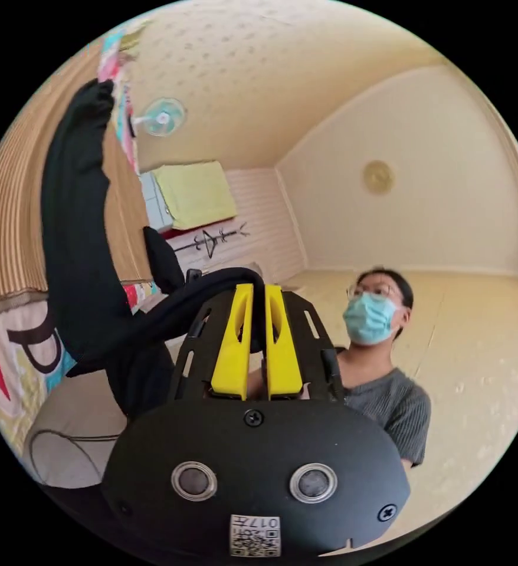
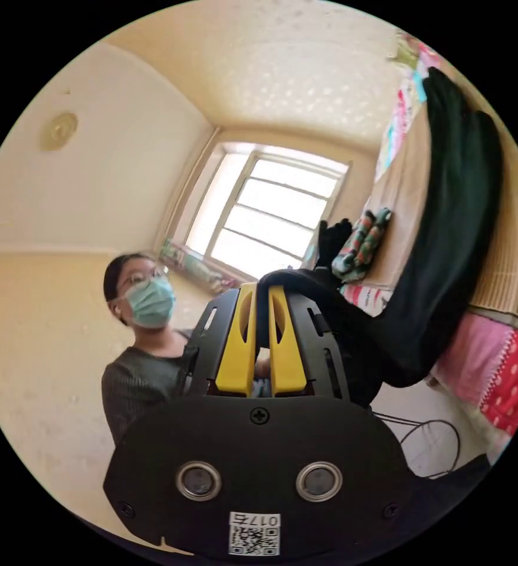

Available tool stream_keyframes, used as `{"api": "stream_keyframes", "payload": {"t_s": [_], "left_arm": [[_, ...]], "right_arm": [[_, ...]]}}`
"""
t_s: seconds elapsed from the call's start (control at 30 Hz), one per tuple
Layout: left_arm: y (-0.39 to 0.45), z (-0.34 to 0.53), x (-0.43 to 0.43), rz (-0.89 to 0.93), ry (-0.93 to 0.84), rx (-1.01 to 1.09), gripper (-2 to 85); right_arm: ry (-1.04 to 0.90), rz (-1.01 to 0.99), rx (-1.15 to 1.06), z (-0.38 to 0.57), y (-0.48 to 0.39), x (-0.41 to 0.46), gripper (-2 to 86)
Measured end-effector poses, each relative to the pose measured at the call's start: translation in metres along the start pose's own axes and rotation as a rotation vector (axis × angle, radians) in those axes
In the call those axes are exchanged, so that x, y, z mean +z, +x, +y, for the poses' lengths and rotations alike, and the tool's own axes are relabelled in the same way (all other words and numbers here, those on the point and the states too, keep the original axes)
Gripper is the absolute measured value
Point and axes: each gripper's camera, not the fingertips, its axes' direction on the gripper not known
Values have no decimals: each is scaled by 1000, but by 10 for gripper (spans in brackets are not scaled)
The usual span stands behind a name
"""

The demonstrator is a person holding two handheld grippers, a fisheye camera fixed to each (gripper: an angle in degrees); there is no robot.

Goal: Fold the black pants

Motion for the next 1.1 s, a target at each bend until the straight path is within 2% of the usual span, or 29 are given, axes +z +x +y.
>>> {"api": "stream_keyframes", "payload": {"t_s": [0.13, 0.23, 0.33, 0.43, 0.6, 0.7, 0.77, 0.83, 0.87, 0.9, 0.97, 1.03, 1.07, 1.1], "left_arm": [[-73, -40, -35, -150, 309, -240, 42], [-86, -57, -43, -203, 378, -209, 50], [-74, -72, -42, -255, 322, -115, 91], [-61, -78, -38, -306, 231, -67, 122], [-48, -68, -26, -413, 111, -20, 119], [-50, -73, -23, -430, 116, -69, 104], [-57, -100, -18, -347, 113, -110, 110], [-80, -147, -13, -39, 131, -188, 162], [-90, -155, -13, 48, 150, -224, 180], [-107, -161, -18, 175, 240, -303, 191], [-114, -158, -28, 223, 378, -324, 177], [-88, -167, -33, 74, 347, -157, 53], [-79, -169, -31, 5, 316, -121, 54], [-63, -170, -25, -151, 254, -76, 55]], "right_arm": [[175, 123, 212, -35, 67, -22, 30], [269, 153, 287, -42, 96, -26, 40], [340, 121, 286, -42, 98, -27, 64], [313, 100, 226, -43, 85, -22, 110], [187, 254, 142, -26, 47, 12, 129], [200, 256, 143, -30, 42, 24, 135], [226, 180, 142, -58, 47, 27, 149], [282, 85, 171, -91, 59, 27, 169], [368, -7, 255, -105, 75, 24, 181], [487, -98, 297, -108, 84, 22, 181], [626, -193, 208, -110, 77, 21, 163], [604, -107, 161, -117, 60, 25, 150], [549, 32, 146, -120, 46, 31, 152], [485, 173, 127, -119, 35, 39, 162]]}}
